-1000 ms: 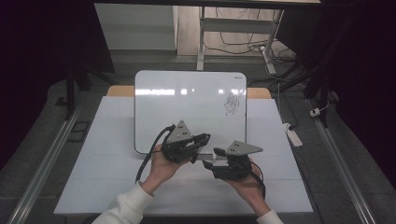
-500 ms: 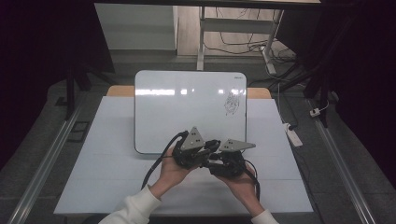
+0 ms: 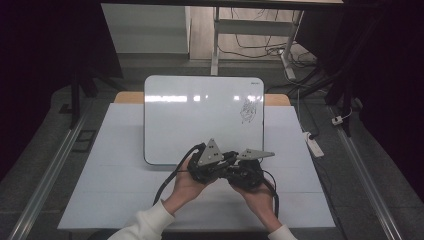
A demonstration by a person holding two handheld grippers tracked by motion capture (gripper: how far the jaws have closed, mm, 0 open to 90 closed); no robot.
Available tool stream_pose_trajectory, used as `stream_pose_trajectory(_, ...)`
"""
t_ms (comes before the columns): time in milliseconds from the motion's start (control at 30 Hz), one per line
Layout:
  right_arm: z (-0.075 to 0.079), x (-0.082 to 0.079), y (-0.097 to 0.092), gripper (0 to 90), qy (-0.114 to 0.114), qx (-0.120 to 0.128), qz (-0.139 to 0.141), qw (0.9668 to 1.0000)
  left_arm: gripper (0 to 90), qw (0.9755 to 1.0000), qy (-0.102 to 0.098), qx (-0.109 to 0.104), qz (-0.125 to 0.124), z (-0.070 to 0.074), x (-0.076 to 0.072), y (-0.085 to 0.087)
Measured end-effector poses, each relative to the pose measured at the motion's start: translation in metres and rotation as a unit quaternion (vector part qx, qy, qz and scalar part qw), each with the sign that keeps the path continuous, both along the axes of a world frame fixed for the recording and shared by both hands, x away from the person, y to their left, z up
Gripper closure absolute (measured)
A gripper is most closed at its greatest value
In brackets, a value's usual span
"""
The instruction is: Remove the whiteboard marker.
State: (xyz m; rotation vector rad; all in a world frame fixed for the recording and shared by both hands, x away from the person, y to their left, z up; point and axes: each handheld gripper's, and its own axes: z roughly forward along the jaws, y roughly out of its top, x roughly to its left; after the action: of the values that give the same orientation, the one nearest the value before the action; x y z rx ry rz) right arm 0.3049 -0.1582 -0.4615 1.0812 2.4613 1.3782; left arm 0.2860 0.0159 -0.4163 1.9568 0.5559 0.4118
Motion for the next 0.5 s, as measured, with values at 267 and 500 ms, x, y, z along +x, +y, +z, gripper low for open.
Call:
stream_pose_trajectory(267,0.007,-0.003,-0.009,77.7,-0.043,0.004,-0.009,0.999,45.2,0.999,0.015,-0.04,0.011,0.011,-0.006,0.039)
stream_pose_trajectory(500,0.017,-0.003,-0.029,77.7,-0.093,0.033,-0.023,0.9948,37.4,0.9968,0.056,-0.004,0.057,-0.012,-0.024,0.104)
